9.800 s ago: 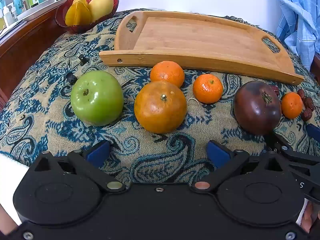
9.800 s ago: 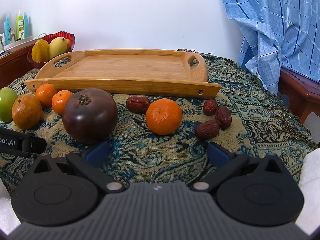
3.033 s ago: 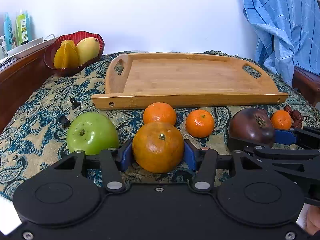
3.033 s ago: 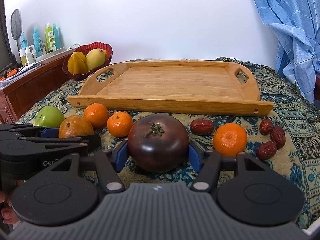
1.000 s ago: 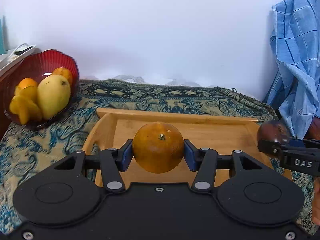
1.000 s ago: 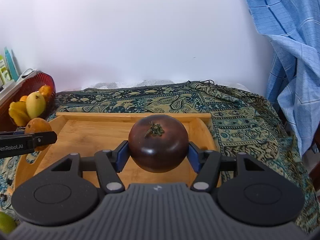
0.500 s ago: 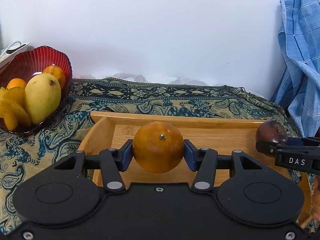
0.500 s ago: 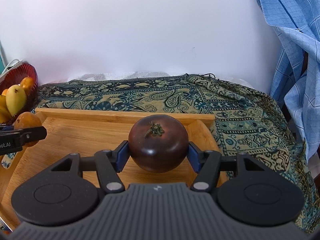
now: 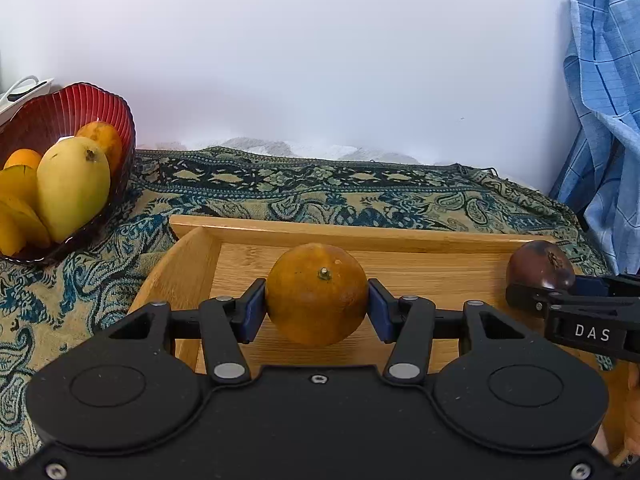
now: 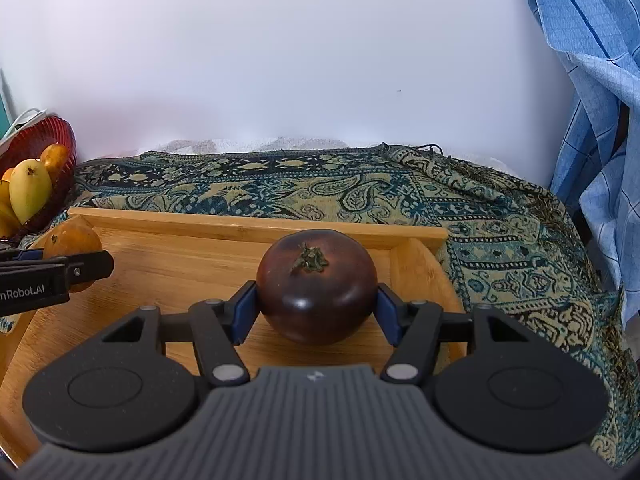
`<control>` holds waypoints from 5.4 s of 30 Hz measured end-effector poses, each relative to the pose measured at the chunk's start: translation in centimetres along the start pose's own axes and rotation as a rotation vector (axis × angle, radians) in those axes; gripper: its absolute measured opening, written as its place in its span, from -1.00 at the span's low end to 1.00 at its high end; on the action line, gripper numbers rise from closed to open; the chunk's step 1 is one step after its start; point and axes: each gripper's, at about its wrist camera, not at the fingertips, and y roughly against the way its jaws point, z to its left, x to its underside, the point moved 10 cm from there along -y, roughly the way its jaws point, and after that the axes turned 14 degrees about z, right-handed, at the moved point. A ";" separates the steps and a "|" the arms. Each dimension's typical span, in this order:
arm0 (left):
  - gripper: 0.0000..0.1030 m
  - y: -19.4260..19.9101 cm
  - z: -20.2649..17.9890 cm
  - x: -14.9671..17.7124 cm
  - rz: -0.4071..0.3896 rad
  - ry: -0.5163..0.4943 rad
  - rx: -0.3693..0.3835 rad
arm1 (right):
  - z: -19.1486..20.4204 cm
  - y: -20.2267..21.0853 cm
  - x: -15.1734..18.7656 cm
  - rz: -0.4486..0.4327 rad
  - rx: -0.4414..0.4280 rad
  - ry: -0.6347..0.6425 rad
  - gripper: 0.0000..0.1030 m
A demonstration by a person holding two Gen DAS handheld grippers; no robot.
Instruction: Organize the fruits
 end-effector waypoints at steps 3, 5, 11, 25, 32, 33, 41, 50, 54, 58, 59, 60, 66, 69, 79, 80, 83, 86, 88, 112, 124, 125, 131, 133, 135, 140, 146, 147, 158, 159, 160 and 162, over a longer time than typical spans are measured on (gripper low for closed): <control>-0.02 -0.4 0.2 0.1 0.008 0.006 -0.006 | -0.1 -0.3 0.1 0.007 -0.002 -0.006 0.24; -0.02 -0.8 0.4 0.1 0.012 0.010 -0.009 | -0.1 -0.5 0.2 0.008 -0.002 -0.007 0.24; -0.02 -1.2 0.9 0.3 0.019 0.010 -0.015 | -0.2 -0.6 0.1 -0.003 -0.009 -0.011 0.24; -0.02 -1.5 1.0 0.3 0.012 0.004 -0.020 | -0.4 -0.5 0.2 -0.011 -0.025 -0.039 0.28; -0.01 -1.6 1.0 0.3 0.013 0.001 -0.025 | -0.3 -0.4 0.3 -0.012 -0.022 -0.035 0.33; 0.00 -1.6 1.0 0.3 0.011 0.000 -0.029 | -0.3 -0.3 0.2 -0.015 -0.022 -0.036 0.33; 0.33 -0.7 1.4 0.2 0.003 -0.007 -0.058 | -0.5 0.6 0.6 -0.029 -0.024 -0.030 0.54; 0.69 2.6 1.5 1.0 -0.039 -0.021 -0.056 | 0.3 3.1 1.9 -0.054 -0.040 0.000 0.64; 0.73 4.5 1.3 2.2 -0.059 -0.051 -0.068 | 0.5 4.9 2.9 -0.077 -0.053 0.003 0.67; 0.78 6.8 0.9 3.8 -0.084 -0.069 -0.054 | 0.7 6.7 4.3 -0.099 -0.051 0.017 0.68; 0.80 7.4 0.7 4.2 -0.088 -0.073 -0.047 | 0.7 7.1 4.7 -0.102 -0.052 0.018 0.68; 0.81 7.9 0.6 4.6 -0.091 -0.077 -0.041 | 0.7 7.5 5.1 -0.104 -0.053 0.020 0.68; 0.82 10.7 -0.2 7.3 -0.097 -0.091 -0.022 | 0.6 9.6 7.7 -0.124 -0.049 0.033 0.68; 0.83 12.1 -0.7 8.9 -0.114 -0.102 -0.015 | 0.3 10.8 9.0 -0.139 -0.044 0.027 0.69; 0.94 15.4 -1.3 14.7 -0.155 -0.092 -0.001 | 0.1 13.7 13.9 -0.179 0.009 0.050 0.70; 0.94 15.5 -1.3 15.2 -0.153 -0.093 -0.002 | 0.2 13.9 14.3 -0.186 0.016 0.054 0.70; 0.94 16.0 -1.2 16.6 -0.154 -0.098 -0.019 | 0.4 14.5 15.7 -0.201 0.034 0.063 0.70; 0.96 16.5 -1.2 17.7 -0.171 -0.102 -0.020 | 0.8 14.9 17.1 -0.214 0.042 0.069 0.70; 0.97 16.8 -1.4 18.4 -0.180 -0.110 -0.020 | 1.1 15.1 17.9 -0.225 0.056 0.079 0.71; 0.38 15.9 -5.0 22.8 -0.192 -0.160 0.019 | 2.9 13.9 22.2 -0.257 0.049 0.081 0.53; -0.06 14.3 -5.9 22.4 -0.162 -0.137 0.033 | 2.7 12.3 22.4 -0.232 0.062 0.064 -0.12; -0.07 14.1 -6.0 22.4 -0.163 -0.127 0.026 | 2.6 12.3 22.4 -0.235 0.060 0.057 -0.16; -0.08 13.2 -6.0 22.1 -0.164 -0.106 0.010 | 2.5 12.3 22.5 -0.249 0.053 0.051 -0.17; -0.08 13.0 -5.7 22.2 -0.158 -0.095 0.010 | 2.5 12.3 22.6 -0.252 0.056 0.054 -0.17; -0.11 12.7 -5.6 22.3 -0.145 -0.094 0.020 | 2.6 12.3 22.6 -0.254 0.061 0.059 -0.17; -0.12 12.2 -5.6 22.4 -0.119 -0.091 0.005 | 2.5 12.3 22.6 -0.255 0.052 0.054 -0.17; -0.21 11.9 -5.5 22.4 -0.110 -0.083 0.008 | 2.5 12.4 22.6 -0.257 0.047 0.053 -0.17; -0.26 12.0 -5.4 22.4 -0.110 -0.081 0.007 | 2.5 12.4 22.6 -0.257 0.045 0.051 -0.18; -0.34 12.4 -5.4 22.4 -0.105 -0.085 0.006 | 2.5 12.6 22.7 -0.259 0.046 0.056 -0.19; -0.34 12.6 -5.5 22.4 -0.107 -0.086 0.006 | 2.6 12.7 22.7 -0.260 0.047 0.060 -0.19; -0.34 12.8 -5.4 22.4 -0.111 -0.087 0.005 | 2.6 12.8 22.7 -0.261 0.048 0.065 -0.19; -0.34 13.2 -5.5 22.2 -0.119 -0.090 0.006 | 2.7 13.2 22.7 -0.265 0.042 0.069 -0.19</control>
